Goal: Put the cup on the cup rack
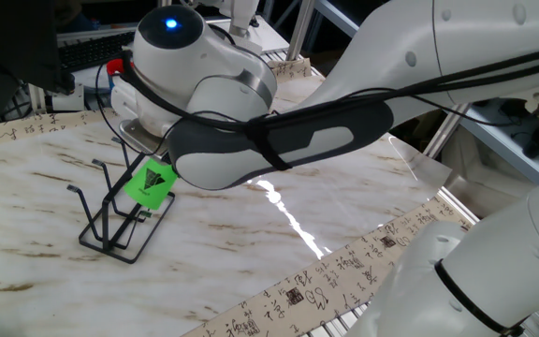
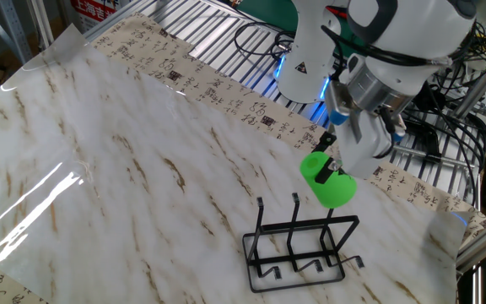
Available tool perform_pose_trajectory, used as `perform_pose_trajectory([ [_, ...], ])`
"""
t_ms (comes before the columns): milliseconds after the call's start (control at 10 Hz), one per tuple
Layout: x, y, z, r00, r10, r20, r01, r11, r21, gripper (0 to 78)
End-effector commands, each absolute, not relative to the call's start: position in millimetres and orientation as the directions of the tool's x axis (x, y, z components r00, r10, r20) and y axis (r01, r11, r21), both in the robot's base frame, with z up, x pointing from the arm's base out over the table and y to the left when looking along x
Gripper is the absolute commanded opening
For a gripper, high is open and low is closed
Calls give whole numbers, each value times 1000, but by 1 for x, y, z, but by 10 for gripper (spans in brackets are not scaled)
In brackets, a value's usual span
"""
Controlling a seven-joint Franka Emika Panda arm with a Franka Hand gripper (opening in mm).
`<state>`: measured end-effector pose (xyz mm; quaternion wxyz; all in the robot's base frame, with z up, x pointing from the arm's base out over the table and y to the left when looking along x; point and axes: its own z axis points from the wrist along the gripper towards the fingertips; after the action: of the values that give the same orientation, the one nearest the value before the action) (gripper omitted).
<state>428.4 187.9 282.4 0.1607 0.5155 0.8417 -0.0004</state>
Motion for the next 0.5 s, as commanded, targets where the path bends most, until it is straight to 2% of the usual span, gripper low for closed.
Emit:
perform_pose_trajectory([
  [100, 428, 189, 282, -410, 867, -284, 868, 466, 172, 12],
  [500, 427, 190, 279, -401, 870, -286, 870, 460, 179, 12],
])
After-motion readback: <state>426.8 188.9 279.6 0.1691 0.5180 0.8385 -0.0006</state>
